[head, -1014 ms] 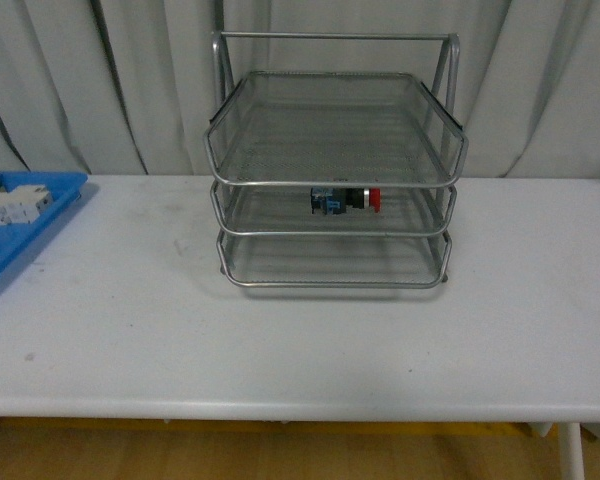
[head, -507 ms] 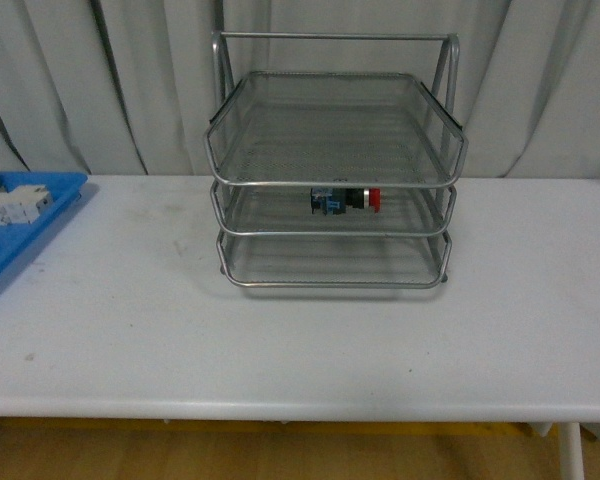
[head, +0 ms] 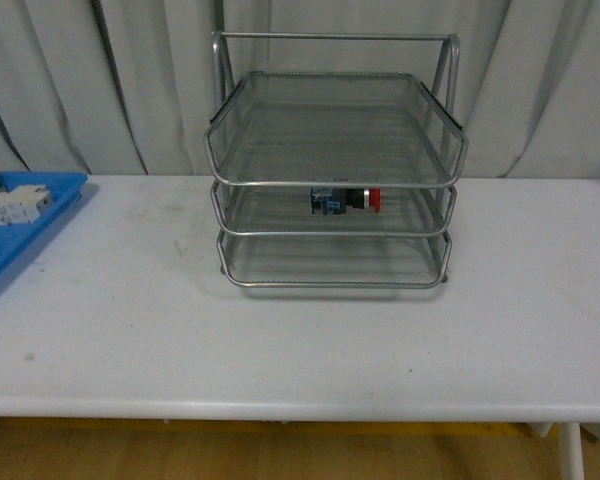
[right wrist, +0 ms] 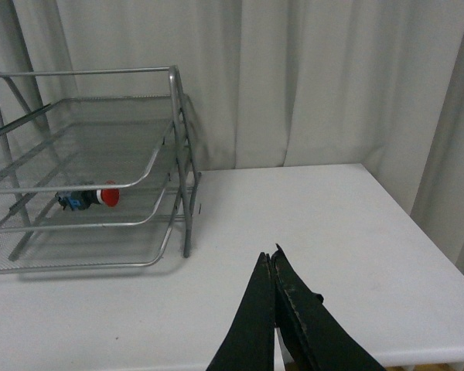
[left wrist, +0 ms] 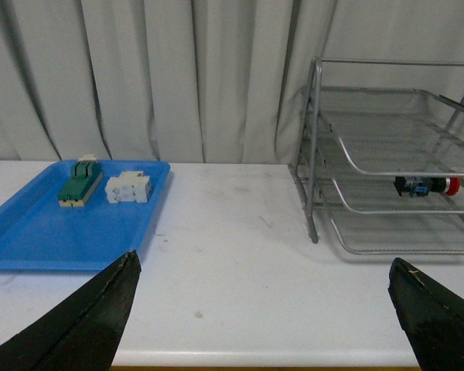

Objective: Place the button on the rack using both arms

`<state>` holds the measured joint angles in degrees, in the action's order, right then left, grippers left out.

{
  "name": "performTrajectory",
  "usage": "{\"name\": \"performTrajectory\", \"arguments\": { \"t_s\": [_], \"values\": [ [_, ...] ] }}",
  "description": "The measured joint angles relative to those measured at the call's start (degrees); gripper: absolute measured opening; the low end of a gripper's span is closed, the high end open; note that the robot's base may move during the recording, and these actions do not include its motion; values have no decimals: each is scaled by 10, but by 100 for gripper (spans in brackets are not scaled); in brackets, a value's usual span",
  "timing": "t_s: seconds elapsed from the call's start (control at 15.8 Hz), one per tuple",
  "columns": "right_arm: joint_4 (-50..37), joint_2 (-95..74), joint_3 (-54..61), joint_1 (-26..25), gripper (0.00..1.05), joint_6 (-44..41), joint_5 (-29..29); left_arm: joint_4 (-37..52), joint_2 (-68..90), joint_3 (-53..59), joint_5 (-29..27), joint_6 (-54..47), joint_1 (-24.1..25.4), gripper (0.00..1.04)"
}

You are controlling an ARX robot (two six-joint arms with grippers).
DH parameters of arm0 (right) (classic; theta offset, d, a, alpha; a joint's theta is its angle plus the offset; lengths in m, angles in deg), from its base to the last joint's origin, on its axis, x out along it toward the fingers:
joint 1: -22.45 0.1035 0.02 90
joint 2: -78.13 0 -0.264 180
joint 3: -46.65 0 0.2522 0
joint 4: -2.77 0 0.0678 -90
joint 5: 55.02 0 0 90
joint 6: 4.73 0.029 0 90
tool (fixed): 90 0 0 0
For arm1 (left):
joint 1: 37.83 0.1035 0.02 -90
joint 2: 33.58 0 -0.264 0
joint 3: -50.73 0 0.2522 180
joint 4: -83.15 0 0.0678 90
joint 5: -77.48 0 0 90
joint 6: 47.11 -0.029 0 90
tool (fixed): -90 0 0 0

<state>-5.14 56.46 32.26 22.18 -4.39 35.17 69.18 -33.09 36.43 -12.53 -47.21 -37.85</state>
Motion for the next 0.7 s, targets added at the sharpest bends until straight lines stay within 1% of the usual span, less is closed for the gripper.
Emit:
{"name": "performTrajectory", "arguments": {
  "t_s": [0.7],
  "values": [
    [135,130,0,0,2,0,0,0,0,0,0,0,0,98]
  ]
}}
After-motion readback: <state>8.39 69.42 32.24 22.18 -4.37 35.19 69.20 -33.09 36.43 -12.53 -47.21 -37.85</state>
